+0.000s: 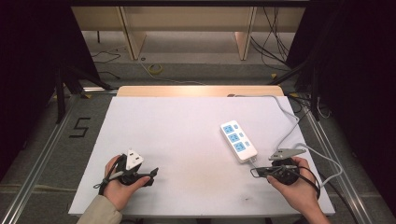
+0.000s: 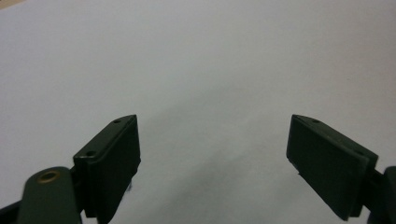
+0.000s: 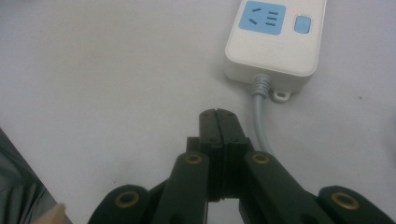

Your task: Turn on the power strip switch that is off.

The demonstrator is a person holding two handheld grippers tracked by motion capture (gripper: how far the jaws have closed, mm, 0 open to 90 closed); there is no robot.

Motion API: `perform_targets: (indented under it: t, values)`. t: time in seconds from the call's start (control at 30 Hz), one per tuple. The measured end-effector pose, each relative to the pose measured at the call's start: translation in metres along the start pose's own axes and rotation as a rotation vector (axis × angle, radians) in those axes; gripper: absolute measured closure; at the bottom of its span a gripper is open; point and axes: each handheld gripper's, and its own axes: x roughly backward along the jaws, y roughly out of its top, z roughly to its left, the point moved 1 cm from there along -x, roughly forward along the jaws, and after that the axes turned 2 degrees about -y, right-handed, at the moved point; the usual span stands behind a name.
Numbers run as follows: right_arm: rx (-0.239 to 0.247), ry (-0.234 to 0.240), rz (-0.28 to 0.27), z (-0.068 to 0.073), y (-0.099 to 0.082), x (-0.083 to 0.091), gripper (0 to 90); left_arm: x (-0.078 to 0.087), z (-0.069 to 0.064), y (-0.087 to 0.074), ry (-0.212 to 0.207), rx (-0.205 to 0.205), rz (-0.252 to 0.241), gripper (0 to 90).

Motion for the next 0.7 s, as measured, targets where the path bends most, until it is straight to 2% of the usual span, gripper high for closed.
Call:
perform_targets:
  t: [0.7]
  values:
    - [-0.011,-0.030,0.047,-0.003,0.014,-0.002,90.0,0.000,0.000,0.000,0.004,0.002,-0.008,17.5]
